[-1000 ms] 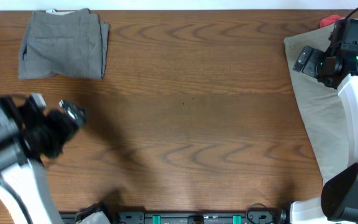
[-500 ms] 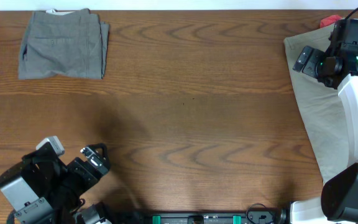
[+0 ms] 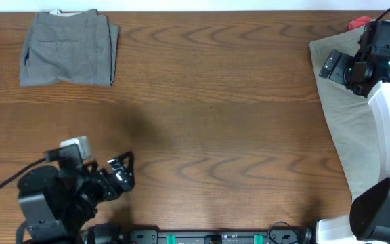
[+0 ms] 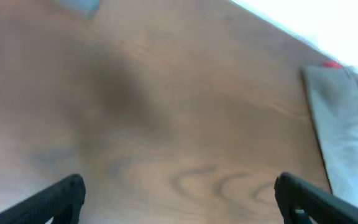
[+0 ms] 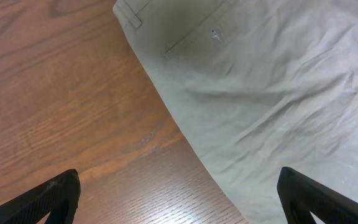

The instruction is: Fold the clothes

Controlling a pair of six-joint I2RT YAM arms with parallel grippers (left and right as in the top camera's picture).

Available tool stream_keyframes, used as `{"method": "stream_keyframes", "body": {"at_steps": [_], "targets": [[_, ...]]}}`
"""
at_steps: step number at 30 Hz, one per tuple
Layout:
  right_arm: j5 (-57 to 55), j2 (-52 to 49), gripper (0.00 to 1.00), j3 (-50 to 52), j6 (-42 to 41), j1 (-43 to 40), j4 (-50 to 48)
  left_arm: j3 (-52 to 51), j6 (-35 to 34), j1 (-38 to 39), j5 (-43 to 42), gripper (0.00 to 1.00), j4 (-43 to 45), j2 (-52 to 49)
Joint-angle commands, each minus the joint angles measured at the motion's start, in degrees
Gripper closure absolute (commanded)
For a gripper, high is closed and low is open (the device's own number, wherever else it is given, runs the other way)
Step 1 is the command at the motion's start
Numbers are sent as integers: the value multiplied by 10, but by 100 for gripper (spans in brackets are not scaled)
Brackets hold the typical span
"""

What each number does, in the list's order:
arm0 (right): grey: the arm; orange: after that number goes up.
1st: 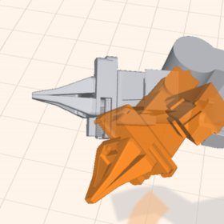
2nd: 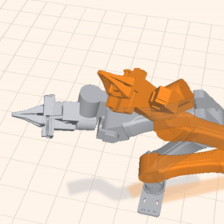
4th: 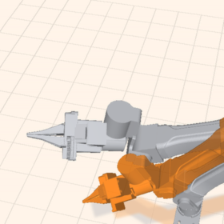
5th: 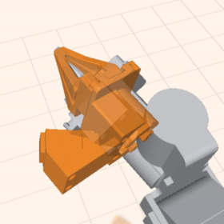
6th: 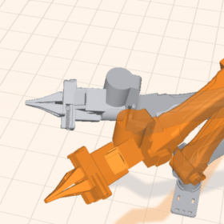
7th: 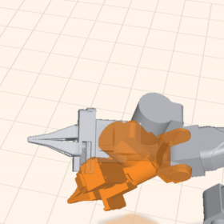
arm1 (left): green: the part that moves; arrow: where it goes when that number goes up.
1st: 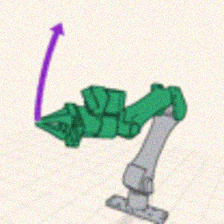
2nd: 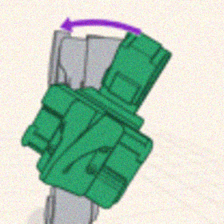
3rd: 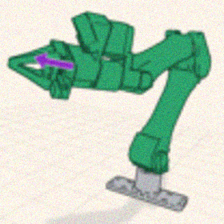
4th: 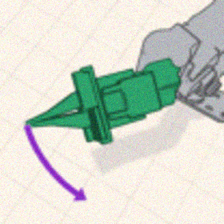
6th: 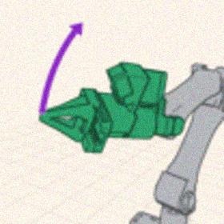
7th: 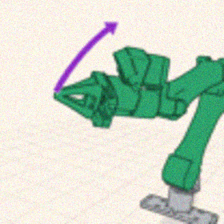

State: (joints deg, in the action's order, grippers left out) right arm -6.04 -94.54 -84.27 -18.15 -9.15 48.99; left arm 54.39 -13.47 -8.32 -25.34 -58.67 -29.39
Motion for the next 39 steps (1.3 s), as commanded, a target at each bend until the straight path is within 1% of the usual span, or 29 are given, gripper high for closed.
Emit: {"method": "stream_keyframes", "body": {"at_steps": [1, 3, 5, 12, 17, 20, 25, 30, 32, 35, 39], "targets": [[-4, -3, 1, -3, 9, 2, 1, -53, 1, 49, 47, 2, 62, 47], [-4, -3, 1, -3, 9, 2, 1, -102, 1, 62, 72, 2, 120, 79], [-4, -3, 1, -3, 9, 2, 1, -157, 1, 61, 79, 2, 179, 110], [-4, -3, 1, -3, 9, 2, 1, -333, 1, 60, 81, 2, 410, 193], [-4, -3, 1, -3, 9, 2, 1, -427, 1, 60, 102, 2, 534, 258], [-4, -3, 1, -3, 9, 2, 1, -468, 1, 60, 117, 2, 585, 284], [-4, -3, 1, -3, 9, 2, 1, -506, 1, 60, 156, 2, 633, 293], [-4, -3, 1, -3, 9, 2, 1, -526, 1, 60, 201, 2, 633, 293], [-4, -3, 1, -3, 9, 2, 1, -541, 2, 60, 209, 2, 638, 293], [-4, -3, 1, -3, 9, 2, 1, -542, 1, 59, 214, 2, 611, 293], [-4, -3, 1, -3, 9, 2, 1, -542, 2, 59, 214, 2, 602, 293]]}}
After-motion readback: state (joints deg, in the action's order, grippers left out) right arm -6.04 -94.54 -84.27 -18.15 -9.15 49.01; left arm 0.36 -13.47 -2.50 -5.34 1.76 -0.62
